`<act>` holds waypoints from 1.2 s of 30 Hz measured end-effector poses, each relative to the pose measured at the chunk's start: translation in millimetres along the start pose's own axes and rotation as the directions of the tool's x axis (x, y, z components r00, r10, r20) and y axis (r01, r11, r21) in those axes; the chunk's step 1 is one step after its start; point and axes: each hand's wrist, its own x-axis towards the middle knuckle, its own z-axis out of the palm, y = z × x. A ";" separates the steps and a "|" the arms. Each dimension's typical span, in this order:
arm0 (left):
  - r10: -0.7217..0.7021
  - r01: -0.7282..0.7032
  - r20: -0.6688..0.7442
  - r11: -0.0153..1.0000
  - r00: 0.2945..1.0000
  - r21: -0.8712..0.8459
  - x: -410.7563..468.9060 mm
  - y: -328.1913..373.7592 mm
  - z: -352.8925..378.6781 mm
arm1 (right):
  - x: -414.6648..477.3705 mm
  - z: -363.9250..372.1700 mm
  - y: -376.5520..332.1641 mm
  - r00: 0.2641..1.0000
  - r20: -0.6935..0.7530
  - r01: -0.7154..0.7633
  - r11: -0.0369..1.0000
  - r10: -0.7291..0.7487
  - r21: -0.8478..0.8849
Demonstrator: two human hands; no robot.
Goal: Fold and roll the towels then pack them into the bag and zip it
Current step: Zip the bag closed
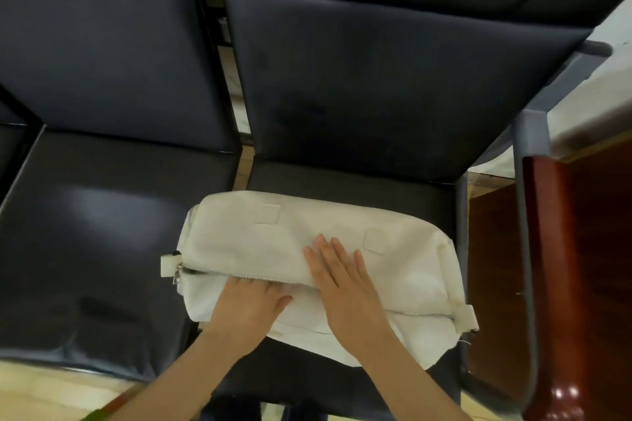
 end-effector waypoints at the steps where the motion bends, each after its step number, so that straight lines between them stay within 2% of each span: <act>1: 0.003 -0.003 -0.009 1.000 1.000 0.015 -3.7 -8.6 -0.8 | 6.6 -0.1 0.9 0.999 0.025 0.039 0.999 -0.039 0.004; 4: 0.109 -0.113 -0.127 0.993 0.986 -0.021 -15.2 -32.8 3.3 | 22.5 -0.2 4.9 0.981 0.176 0.074 0.997 -0.077 0.023; 7: 0.352 -0.367 -0.178 0.928 0.919 -0.062 -23.3 -35.1 -2.0 | 32.7 8.2 14.4 0.936 0.338 0.092 0.995 -0.095 0.023; 8: 0.438 -0.453 -0.188 0.890 0.879 -0.045 -25.3 -36.7 -4.1 | 34.0 9.3 15.7 0.931 0.349 0.115 0.993 -0.107 -0.002; 10: 0.497 -0.515 -0.203 0.856 0.844 -0.042 -19.6 -39.2 -10.5 | 35.1 9.4 16.7 0.927 0.357 0.142 0.989 -0.118 -0.040; 13: 0.429 -0.457 -0.275 0.888 0.861 -0.046 13.7 -37.3 -17.9 | 33.6 6.9 15.3 0.921 0.373 0.129 0.992 -0.117 -0.008; 15: 0.381 -0.387 -0.262 0.922 0.887 0.030 38.0 -39.7 -12.5 | 35.2 2.7 13.8 0.935 0.337 0.074 0.991 -0.108 0.111; 16: 0.341 -0.334 -0.224 0.940 0.913 0.069 47.4 -43.3 -8.7 | 36.6 -0.4 12.8 0.950 0.306 -0.008 0.973 -0.065 0.231; 18: 0.256 -0.243 -0.137 0.964 0.957 0.108 58.3 -52.2 1.0 | 36.9 -7.2 13.7 0.974 0.192 -0.196 0.857 0.116 0.477; 19: 0.231 -0.221 -0.111 0.970 0.966 0.099 60.0 -56.2 7.8 | 34.6 -9.6 15.8 0.969 0.144 -0.245 0.821 0.199 0.515; 20: 0.222 -0.216 -0.097 0.974 0.970 0.072 60.5 -58.6 13.5 | 30.7 -13.0 18.0 0.963 0.106 -0.268 0.847 0.248 0.458; 21: 0.219 -0.216 -0.092 0.975 0.971 0.041 60.8 -59.7 17.7 | 25.0 -16.5 20.9 0.961 0.095 -0.277 0.902 0.260 0.332; 23: 0.233 -0.230 -0.076 0.972 0.969 0.044 59.5 -60.4 22.2 | 9.5 -25.0 24.9 0.944 0.170 -0.291 0.956 0.282 0.033; 24: 0.244 -0.240 -0.059 0.968 0.968 0.076 58.8 -60.2 22.0 | 0.9 -29.5 30.7 0.912 0.241 -0.318 0.943 0.333 -0.099; 26: 0.187 -0.189 0.023 0.964 0.982 0.187 56.7 -58.7 11.7 | -13.2 -41.8 43.3 0.830 0.353 -0.369 0.900 0.432 -0.233; 27: 0.140 -0.156 0.086 0.962 0.986 0.224 54.3 -57.5 4.2 | -19.3 -50.7 48.3 0.795 0.390 -0.405 0.885 0.464 -0.228; 29: 0.092 -0.140 0.214 0.966 0.972 0.219 52.9 -61.7 -3.8 | -28.4 -69.5 54.3 0.741 0.437 -0.524 0.846 0.510 -0.099; 31: 0.081 -0.133 0.331 0.981 0.940 0.139 61.7 -66.2 -8.7 | -30.7 -82.0 58.7 0.766 0.413 -0.528 0.848 0.492 -0.031; 33: 0.081 -0.142 0.389 0.981 0.918 0.131 71.2 -68.8 -9.7 | -21.6 -84.0 65.7 0.764 0.397 -0.557 0.830 0.508 0.011; 36: 0.075 -0.157 0.408 0.973 0.910 0.170 76.0 -65.6 -6.8 | -4.2 -64.6 82.6 0.655 0.466 -0.704 0.704 0.596 0.089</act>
